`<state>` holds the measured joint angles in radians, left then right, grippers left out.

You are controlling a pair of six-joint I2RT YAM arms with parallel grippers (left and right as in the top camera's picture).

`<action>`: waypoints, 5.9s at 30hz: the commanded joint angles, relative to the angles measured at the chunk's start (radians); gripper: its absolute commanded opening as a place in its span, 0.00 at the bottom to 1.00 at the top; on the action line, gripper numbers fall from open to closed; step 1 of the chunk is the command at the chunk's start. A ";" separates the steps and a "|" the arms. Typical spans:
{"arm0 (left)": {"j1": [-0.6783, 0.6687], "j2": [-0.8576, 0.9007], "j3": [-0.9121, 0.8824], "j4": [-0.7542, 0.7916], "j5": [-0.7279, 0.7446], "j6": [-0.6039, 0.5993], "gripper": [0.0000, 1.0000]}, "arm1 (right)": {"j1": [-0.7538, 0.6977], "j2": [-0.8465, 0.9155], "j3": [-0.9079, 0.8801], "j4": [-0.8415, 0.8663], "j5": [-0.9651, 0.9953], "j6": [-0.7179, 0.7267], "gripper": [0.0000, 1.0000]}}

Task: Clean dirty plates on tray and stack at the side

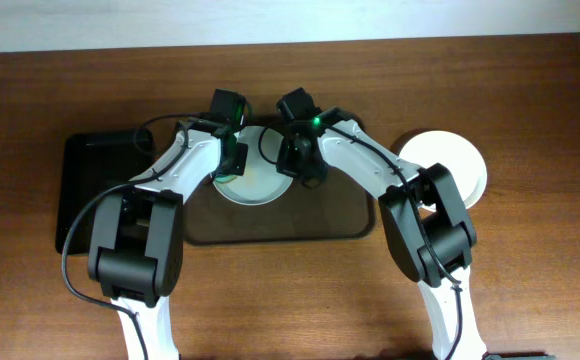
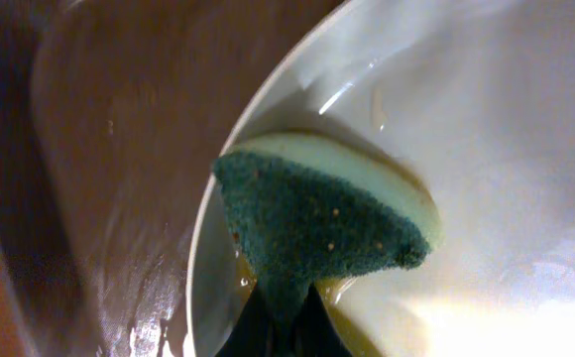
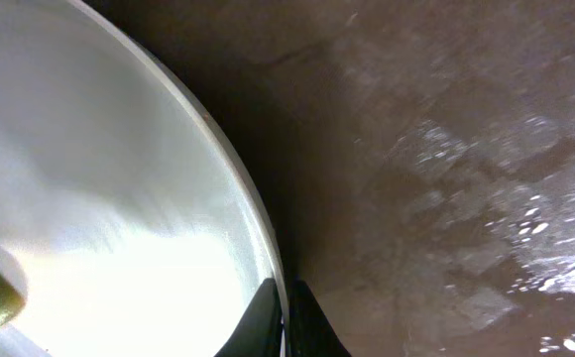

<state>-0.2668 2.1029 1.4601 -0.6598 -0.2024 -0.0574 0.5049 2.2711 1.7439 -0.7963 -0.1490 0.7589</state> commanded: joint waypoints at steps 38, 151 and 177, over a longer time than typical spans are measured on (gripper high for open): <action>0.096 0.029 -0.020 0.009 0.521 0.140 0.01 | 0.000 0.026 -0.026 -0.019 0.053 -0.002 0.04; 0.321 0.029 0.390 -0.430 0.616 0.149 0.01 | 0.400 -0.317 -0.023 -0.351 1.332 -0.175 0.04; 0.321 0.029 0.390 -0.415 0.616 0.149 0.01 | -0.868 -0.516 -0.398 -0.136 0.003 -0.403 0.04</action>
<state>0.0547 2.1265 1.8374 -1.0748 0.4110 0.0856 -0.3019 1.7718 1.3994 -0.9741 -0.1513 0.3450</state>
